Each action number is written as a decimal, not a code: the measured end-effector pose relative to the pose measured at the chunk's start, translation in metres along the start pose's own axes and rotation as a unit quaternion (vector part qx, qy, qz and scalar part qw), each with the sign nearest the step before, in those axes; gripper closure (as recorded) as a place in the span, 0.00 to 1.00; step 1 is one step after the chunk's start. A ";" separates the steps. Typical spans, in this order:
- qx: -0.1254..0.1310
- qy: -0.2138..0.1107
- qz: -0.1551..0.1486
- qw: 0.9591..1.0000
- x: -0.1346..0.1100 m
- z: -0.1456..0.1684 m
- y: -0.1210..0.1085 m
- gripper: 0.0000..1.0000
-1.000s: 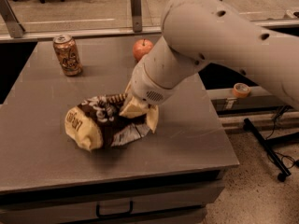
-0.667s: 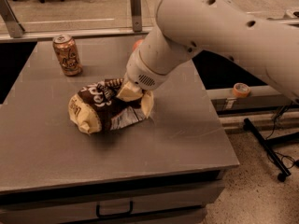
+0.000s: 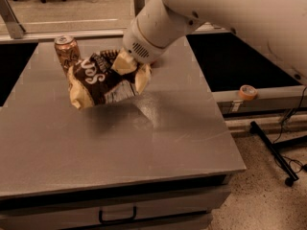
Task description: Move brown chip bag near orange can
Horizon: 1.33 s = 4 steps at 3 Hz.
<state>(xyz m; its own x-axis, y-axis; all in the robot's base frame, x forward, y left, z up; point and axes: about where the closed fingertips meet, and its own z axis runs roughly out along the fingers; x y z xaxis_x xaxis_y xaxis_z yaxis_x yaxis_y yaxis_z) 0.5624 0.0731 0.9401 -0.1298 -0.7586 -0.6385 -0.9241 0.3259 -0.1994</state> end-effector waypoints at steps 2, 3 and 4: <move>0.020 -0.020 0.007 1.000 -0.021 0.027 -0.014 1.00; 0.030 -0.034 -0.007 0.999 -0.022 0.036 -0.022 0.83; 0.035 -0.044 -0.023 0.998 -0.028 0.045 -0.021 0.59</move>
Offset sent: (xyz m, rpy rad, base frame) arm 0.0428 0.0353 -0.0122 0.0384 -0.0847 -0.0215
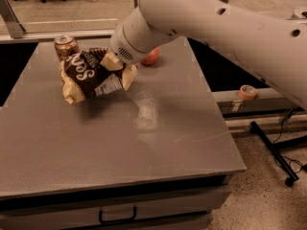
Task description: Move brown chip bag near orange can
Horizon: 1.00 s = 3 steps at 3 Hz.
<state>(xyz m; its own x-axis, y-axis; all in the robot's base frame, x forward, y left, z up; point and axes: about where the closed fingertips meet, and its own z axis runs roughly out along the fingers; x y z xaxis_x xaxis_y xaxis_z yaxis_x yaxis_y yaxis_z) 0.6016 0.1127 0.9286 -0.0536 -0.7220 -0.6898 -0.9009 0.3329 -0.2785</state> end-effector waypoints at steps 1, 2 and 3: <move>0.002 -0.002 -0.010 1.000 -0.002 0.011 0.006 0.35; 0.007 -0.001 -0.017 1.000 -0.004 0.014 0.009 0.13; 0.013 0.006 -0.025 1.000 -0.002 0.016 0.011 0.00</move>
Offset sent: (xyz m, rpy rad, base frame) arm -0.0009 0.0149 -0.0114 -0.0208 -0.0520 0.0085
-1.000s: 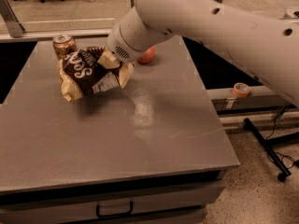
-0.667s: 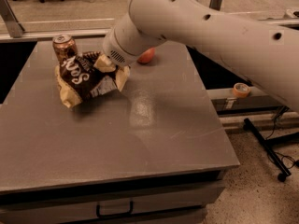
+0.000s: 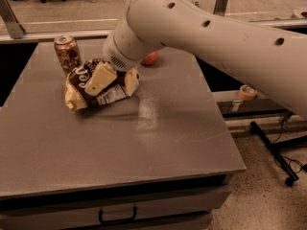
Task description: Move brown chip bag near orange can
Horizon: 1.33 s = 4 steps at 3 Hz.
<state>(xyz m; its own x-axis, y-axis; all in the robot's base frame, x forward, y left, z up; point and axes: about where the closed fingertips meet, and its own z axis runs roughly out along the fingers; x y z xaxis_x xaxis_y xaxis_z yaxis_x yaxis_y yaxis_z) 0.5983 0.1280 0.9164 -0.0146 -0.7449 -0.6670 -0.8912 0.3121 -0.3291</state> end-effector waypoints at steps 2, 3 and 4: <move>0.019 -0.017 -0.031 0.999 -0.022 -0.061 -0.024 0.00; 0.033 -0.038 -0.023 0.998 -0.005 -0.111 -0.052 0.00; 0.050 0.001 0.015 0.999 0.051 -0.160 -0.078 0.00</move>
Offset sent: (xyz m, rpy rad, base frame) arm -0.0066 -0.0601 0.1259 0.0124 -0.1166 0.0477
